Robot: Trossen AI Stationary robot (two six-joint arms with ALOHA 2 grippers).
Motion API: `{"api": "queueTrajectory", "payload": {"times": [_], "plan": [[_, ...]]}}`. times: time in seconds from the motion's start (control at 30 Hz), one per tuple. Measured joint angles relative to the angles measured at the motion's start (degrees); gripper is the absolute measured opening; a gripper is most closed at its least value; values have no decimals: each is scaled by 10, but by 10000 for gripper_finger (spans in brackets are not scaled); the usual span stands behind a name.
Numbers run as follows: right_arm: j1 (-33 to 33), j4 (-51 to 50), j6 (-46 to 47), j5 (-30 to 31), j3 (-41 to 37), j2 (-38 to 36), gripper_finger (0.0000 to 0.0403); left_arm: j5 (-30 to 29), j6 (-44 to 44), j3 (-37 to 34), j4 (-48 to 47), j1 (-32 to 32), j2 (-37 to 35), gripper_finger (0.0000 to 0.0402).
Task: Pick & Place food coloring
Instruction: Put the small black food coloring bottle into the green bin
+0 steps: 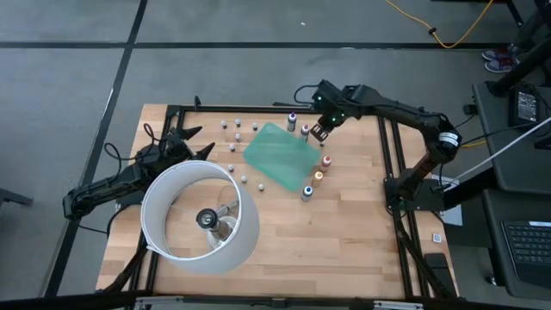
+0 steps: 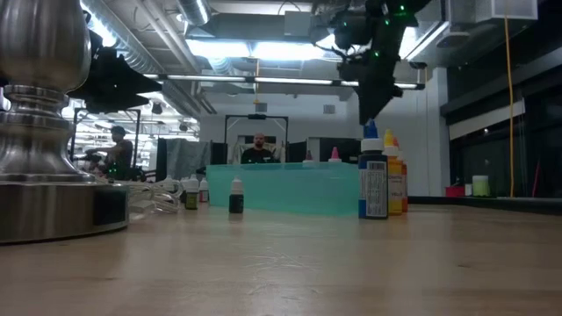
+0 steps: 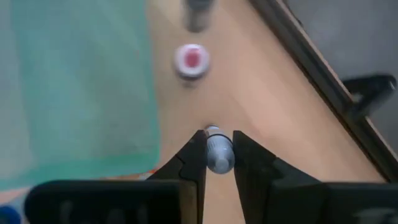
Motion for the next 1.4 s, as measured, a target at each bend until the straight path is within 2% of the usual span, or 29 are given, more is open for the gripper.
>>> {"api": "queueTrajectory", "payload": {"times": [0.33,0.53,1.4], "plan": [[102,31,-35,-4,2,3,63,0,0,0,0,0,0,400],[148,73,-47,-17,2,34,63,0,0,0,0,0,0,400],[242,158,-76,-20,2,168,64,0,0,0,0,0,0,400]]}}
